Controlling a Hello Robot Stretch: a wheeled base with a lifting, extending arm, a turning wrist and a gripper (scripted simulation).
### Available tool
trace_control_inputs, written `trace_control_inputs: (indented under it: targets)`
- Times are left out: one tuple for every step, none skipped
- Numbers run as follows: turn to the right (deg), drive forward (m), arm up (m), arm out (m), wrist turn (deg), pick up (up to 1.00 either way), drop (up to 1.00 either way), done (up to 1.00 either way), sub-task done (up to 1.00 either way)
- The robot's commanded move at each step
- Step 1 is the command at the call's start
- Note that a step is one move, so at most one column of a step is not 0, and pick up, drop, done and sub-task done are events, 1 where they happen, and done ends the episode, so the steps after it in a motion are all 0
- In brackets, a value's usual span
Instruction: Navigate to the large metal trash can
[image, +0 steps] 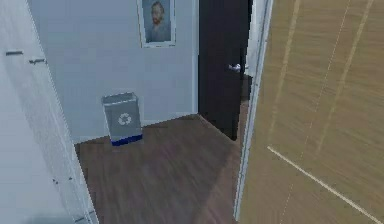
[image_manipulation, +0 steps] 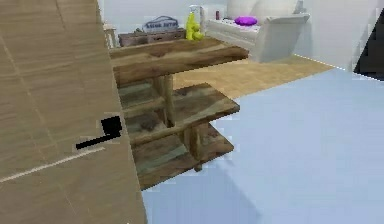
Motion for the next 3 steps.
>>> trace_control_inputs:
  targets:
    - [0.0, 0.45, 0.00, 0.00, 0.0, 0.00, 0.00, 0.00, 0.00]
    - [0.0, 0.65, 0.00, 0.00, 0.0, 0.00, 0.00, 0.00, 0.00]
    - [-30.0, 0.00, 0.00, 0.00, 0.0, 0.00, 0.00, 0.00, 0.00]
